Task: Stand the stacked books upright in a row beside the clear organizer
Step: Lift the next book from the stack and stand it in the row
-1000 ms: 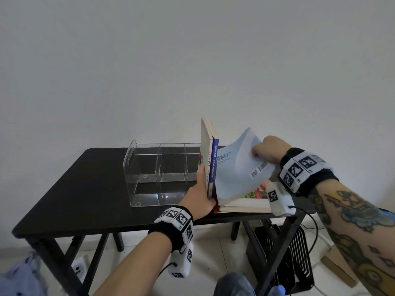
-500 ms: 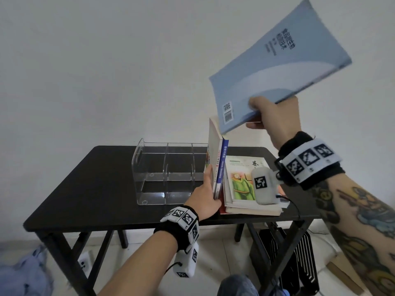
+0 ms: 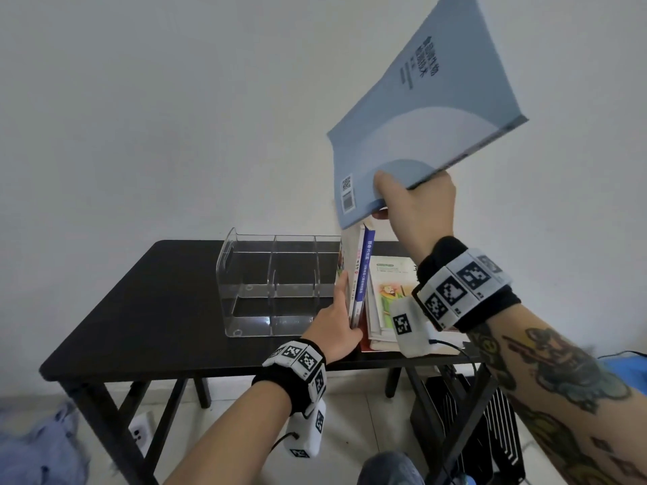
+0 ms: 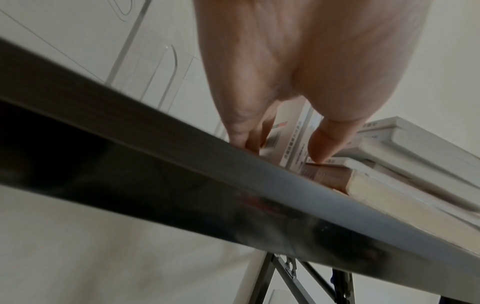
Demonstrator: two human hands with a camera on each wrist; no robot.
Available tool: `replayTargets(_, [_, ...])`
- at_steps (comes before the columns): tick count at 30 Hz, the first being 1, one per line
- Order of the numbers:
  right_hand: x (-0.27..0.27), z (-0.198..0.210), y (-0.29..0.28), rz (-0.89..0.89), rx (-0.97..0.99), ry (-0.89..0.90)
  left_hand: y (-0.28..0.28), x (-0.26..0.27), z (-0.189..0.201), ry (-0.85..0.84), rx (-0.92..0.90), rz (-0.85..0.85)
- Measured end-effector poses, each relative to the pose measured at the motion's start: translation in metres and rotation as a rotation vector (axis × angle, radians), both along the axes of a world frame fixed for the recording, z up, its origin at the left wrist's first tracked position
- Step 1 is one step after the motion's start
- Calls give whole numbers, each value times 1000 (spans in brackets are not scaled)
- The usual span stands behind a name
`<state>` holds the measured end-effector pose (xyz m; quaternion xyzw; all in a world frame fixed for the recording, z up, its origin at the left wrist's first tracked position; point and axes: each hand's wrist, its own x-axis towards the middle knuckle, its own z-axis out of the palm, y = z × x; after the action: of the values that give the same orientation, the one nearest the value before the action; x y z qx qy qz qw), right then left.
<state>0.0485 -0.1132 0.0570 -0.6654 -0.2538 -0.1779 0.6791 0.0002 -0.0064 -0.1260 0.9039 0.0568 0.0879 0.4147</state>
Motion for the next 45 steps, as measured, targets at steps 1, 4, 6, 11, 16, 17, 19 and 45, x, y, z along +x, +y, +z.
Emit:
replayTargets(1, [0, -3, 2, -40, -81, -22, 0, 1, -1, -6, 6, -1])
replayTargets(4, [-3, -12, 6, -158, -321, -62, -2, 2, -8, -17, 9, 23])
replayTargets(6, [-5, -17, 7, -178, -382, -71, -4, 2, -12, -26, -34, 75])
replayTargets(11, [-12, -29, 14, -185, -438, -124, -8, 3, -10, -109, -235, 166])
replayTargets(16, [-17, -52, 22, -226, -488, -156, -17, 4, 4, -297, -282, 186])
replayTargets(17, [-18, -56, 23, -233, -498, -174, -17, 4, 7, -337, -294, 161])
replayTargets(19, [-22, -62, 24, -211, -489, -190, -16, 6, 12, -383, -287, 117])
replayTargets(45, [-26, -89, 18, -148, -679, -197, -21, -19, 5, -180, -188, 179])
